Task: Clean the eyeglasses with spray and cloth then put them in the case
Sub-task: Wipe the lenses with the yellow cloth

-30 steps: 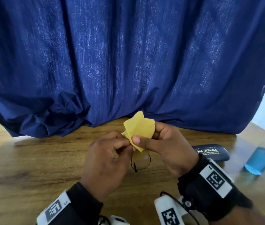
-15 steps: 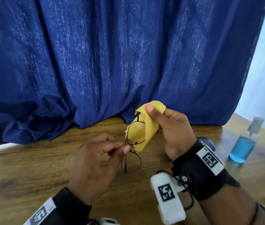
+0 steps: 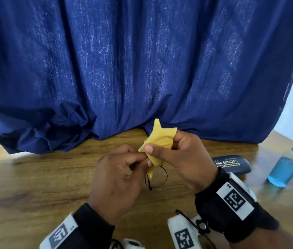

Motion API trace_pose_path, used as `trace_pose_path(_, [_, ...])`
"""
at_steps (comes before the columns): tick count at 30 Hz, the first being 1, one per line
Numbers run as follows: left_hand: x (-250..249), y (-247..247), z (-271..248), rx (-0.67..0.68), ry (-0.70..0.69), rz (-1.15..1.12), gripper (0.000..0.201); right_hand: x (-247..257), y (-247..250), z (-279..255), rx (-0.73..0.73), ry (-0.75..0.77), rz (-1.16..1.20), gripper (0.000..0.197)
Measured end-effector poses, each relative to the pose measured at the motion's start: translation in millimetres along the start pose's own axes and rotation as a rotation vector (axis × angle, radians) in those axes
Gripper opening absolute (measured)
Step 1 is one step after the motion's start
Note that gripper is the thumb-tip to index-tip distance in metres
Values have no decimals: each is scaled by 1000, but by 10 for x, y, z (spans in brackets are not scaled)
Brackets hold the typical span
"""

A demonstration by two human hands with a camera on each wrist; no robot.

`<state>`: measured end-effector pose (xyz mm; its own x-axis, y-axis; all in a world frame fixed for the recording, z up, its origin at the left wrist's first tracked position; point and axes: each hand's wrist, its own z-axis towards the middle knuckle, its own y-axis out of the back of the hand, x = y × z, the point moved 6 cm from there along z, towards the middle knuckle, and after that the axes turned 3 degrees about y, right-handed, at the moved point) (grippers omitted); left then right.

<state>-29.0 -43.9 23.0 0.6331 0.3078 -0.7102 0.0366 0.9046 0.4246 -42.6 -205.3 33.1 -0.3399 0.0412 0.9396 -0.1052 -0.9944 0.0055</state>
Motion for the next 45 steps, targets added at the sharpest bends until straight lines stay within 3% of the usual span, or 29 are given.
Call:
trace_pose_path(10, [-1,-89,-30,55,23,-70,7,37,85,-10,-152,63,-138,38])
trace_pose_path(13, [31,-23,-1,5,25,-80,8,-5,32,4,-98,10,75,27])
trace_pose_path(15, [33,29,11,-21,5,-46,8,-23,-44,-6,-35,-55,245,35])
trace_pose_path(18, [-4,67,19,-33,-29,7,9,-10,-93,-29,-12,-62,286,40])
trace_pose_path(21, [-70,42,17,-18,-43,-4,6,-17,-30,-32,-132,-38,227,30])
trace_pose_path(25, [-80,32,4,-26,-36,-50,6,-41,86,-12,-264,7,165,41])
trace_pose_path(32, [-6,111,39,-69,-21,-38,6,-8,-1,-14,-142,70,268,33])
trace_pose_path(37, [-19,113,30,-74,-32,-18,7,-9,-5,-15,-126,60,145,23])
trace_pose_path(45, [73,221,71,-160,42,-44,8,-105,-132,2,-9,32,51,30])
